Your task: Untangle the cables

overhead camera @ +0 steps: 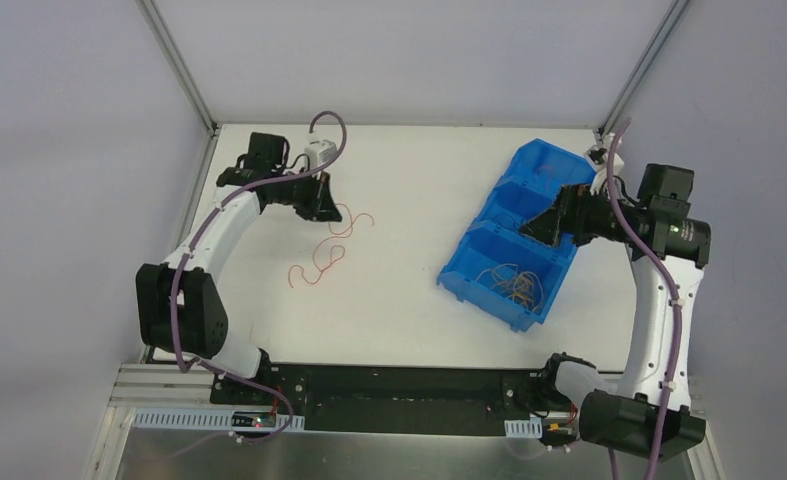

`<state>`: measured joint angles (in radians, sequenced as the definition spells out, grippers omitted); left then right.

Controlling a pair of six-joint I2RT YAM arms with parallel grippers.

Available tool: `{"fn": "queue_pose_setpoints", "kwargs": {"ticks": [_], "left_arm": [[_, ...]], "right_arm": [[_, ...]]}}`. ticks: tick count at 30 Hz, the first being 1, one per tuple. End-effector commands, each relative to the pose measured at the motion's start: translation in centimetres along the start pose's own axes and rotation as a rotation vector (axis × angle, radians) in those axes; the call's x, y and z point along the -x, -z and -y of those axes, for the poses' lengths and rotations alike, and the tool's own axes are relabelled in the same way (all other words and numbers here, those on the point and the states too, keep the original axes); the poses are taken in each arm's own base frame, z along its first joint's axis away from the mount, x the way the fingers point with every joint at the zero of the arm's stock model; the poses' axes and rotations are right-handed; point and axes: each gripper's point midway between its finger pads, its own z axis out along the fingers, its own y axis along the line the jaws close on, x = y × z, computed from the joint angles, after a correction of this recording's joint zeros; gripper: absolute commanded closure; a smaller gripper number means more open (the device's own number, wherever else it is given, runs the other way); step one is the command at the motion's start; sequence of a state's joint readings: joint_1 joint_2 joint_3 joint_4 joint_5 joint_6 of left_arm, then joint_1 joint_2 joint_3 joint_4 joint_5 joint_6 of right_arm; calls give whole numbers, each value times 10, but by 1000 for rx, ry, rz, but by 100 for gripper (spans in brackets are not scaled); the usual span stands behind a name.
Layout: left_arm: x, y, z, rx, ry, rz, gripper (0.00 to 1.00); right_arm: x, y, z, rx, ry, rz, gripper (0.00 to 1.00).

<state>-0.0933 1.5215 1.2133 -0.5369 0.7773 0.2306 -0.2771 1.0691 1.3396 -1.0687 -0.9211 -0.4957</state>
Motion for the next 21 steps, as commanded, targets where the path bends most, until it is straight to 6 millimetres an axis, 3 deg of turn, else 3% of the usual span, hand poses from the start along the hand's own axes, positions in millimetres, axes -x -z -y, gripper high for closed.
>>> {"fn": "queue_pose_setpoints", "kwargs": {"ticks": [1, 4, 5, 11, 14, 17, 21], "left_arm": [[62, 24, 79, -198, -116, 132, 100], [84, 33, 110, -262, -174, 170, 100], [90, 35, 119, -279, -194, 180, 100], [119, 47, 161, -382, -187, 207, 100], [138, 55, 173, -404, -133, 238, 100], [158, 56, 176, -398, -77, 294, 100], [177, 50, 174, -406, 63, 349, 100]], "right_arm": [[32, -20, -17, 61, 96, 93, 7], [57, -42, -41, 131, 166, 184, 5], [65, -53, -59, 183, 219, 205, 5], [84, -99, -119, 353, 316, 222, 5], [84, -121, -127, 377, 286, 230, 5], [85, -139, -124, 352, 229, 303, 1], [63, -166, -130, 371, 243, 306, 1]]}}
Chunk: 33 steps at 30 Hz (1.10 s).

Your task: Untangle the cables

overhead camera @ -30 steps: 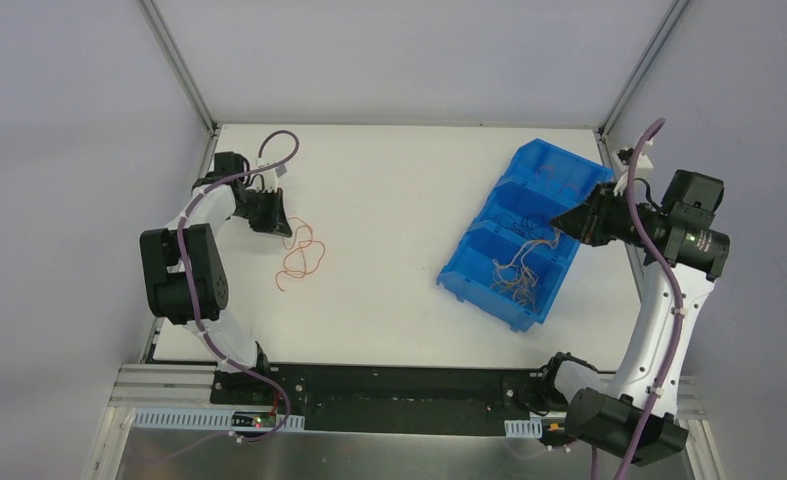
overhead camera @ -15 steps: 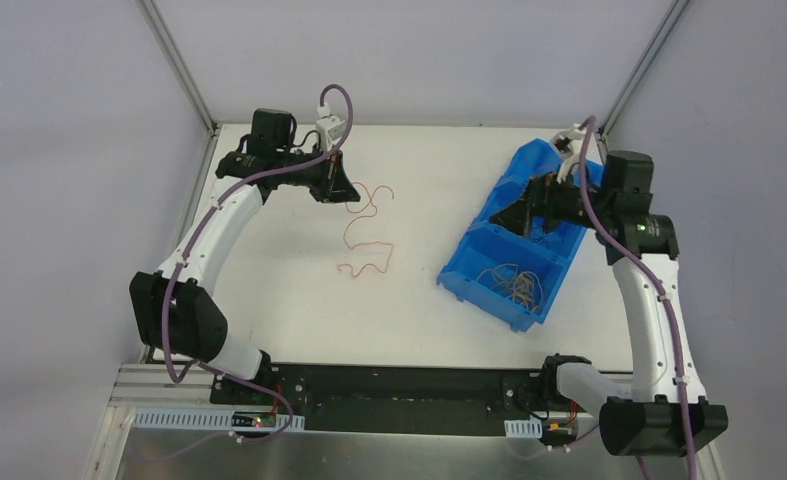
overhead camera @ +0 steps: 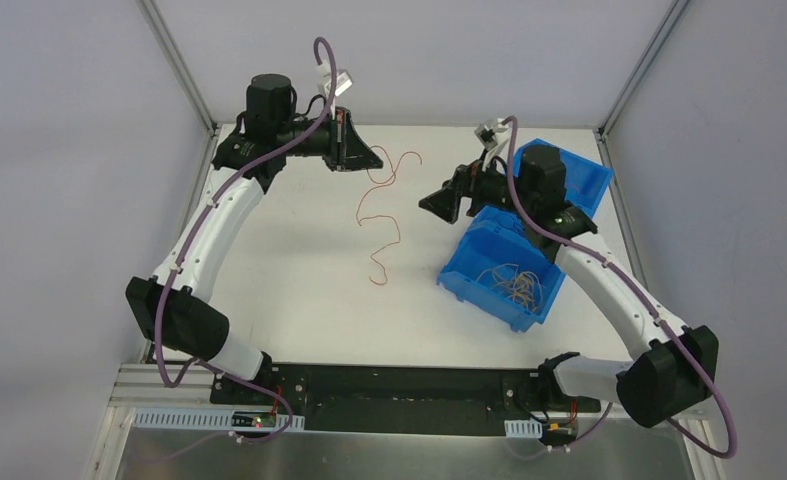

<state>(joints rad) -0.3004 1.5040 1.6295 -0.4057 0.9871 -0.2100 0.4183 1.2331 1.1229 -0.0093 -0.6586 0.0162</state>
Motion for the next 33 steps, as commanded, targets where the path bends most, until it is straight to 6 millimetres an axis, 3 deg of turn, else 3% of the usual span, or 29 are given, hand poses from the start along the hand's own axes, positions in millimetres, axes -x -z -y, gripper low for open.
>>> {"fn": "queue_pose_setpoints", "kwargs": {"ticks": [1, 6, 14, 19, 22, 27, 30, 33], "left_arm": [[30, -11, 0, -11, 143, 113, 100], [38, -14, -9, 33, 226, 154, 100], [49, -18, -19, 72, 304, 206, 100], [47, -19, -21, 75, 322, 206, 100], [47, -19, -20, 72, 333, 208, 100], [48, -15, -19, 85, 336, 222, 100], [46, -11, -22, 101, 345, 228, 100], [44, -10, -24, 108, 362, 229, 100]], "right_arm": [[13, -26, -14, 35, 54, 131, 0], [-5, -63, -29, 102, 140, 127, 2], [-31, -105, -23, 85, 230, 148, 3], [-31, -130, -16, 20, 290, 191, 5], [-34, -142, -11, -7, 304, 193, 12], [-48, -153, -13, 21, 302, 167, 33], [-42, -151, -21, 31, 284, 184, 50], [-34, -151, -24, 15, 276, 203, 55]]}}
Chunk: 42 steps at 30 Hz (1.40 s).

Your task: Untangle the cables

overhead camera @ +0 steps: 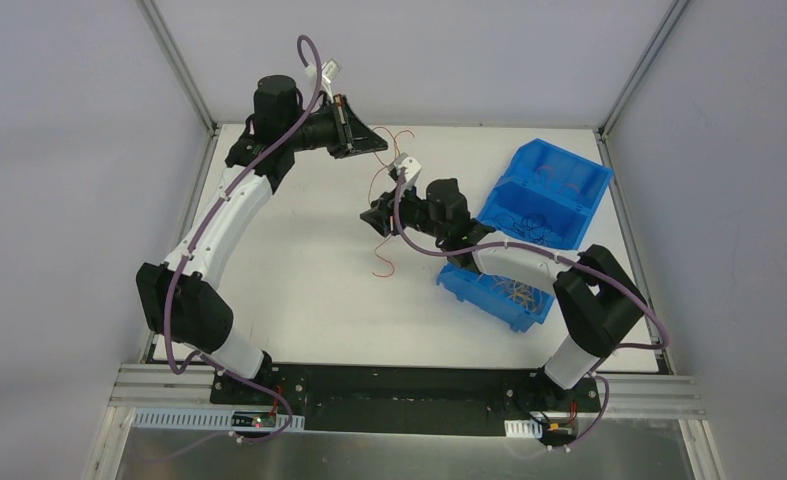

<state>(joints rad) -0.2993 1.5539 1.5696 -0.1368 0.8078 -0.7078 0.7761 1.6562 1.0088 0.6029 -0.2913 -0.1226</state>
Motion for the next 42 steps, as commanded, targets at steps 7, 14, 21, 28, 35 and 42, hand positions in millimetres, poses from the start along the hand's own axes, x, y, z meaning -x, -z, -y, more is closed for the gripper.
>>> {"fn": "queue_pose_setpoints", "kwargs": {"ticks": [7, 14, 21, 28, 35, 42], "left_arm": [[10, 8, 9, -14, 11, 52, 100], [42, 32, -45, 149, 68, 168, 100], [5, 70, -160, 446, 8, 42, 100], [-115, 26, -75, -8, -194, -326, 100], [-108, 5, -46, -59, -257, -331, 73], [-68, 20, -36, -42, -321, -225, 10]], "right_arm": [[65, -13, -10, 2, 52, 169, 81], [65, 16, -17, 13, 52, 130, 100], [135, 77, -28, 4, 42, 207, 100], [240, 106, 12, -80, 1, 367, 100], [304, 136, 27, -98, -45, 486, 100], [319, 170, 47, -140, -14, 508, 100]]}}
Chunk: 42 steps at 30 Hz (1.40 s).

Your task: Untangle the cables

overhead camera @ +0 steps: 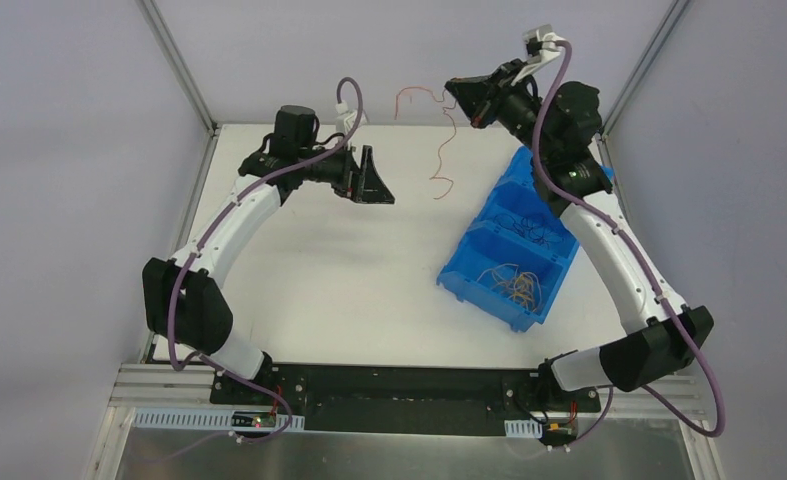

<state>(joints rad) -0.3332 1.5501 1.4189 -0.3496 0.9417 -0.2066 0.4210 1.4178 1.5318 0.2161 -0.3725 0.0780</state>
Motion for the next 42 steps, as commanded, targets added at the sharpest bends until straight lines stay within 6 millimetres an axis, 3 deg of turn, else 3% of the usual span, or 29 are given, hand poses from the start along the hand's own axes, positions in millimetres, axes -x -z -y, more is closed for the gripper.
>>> {"fn": "queue_pose_setpoints", "kwargs": {"ticks": [1, 4, 7, 23, 28, 33, 42], "left_arm": [[26, 26, 5, 20, -81, 85, 9], [30, 43, -14, 70, -53, 120, 2], [31, 52, -27, 86, -9, 136, 1], [22, 48, -30, 52, 31, 113, 1], [22, 45, -33, 50, 62, 108, 1], [21, 46, -33, 52, 67, 108, 2], [14, 44, -36, 57, 85, 99, 2]], "right_arm": [[59, 22, -12, 41, 43, 113, 100], [70, 28, 3, 9, 67, 119, 100], [78, 31, 24, -20, 84, 107, 100], [101, 49, 160, -131, 123, 57, 100], [81, 51, 206, -159, 98, 11, 100], [37, 72, 247, -220, 63, -98, 100], [-5, 134, 265, -308, 58, -207, 100]]}}
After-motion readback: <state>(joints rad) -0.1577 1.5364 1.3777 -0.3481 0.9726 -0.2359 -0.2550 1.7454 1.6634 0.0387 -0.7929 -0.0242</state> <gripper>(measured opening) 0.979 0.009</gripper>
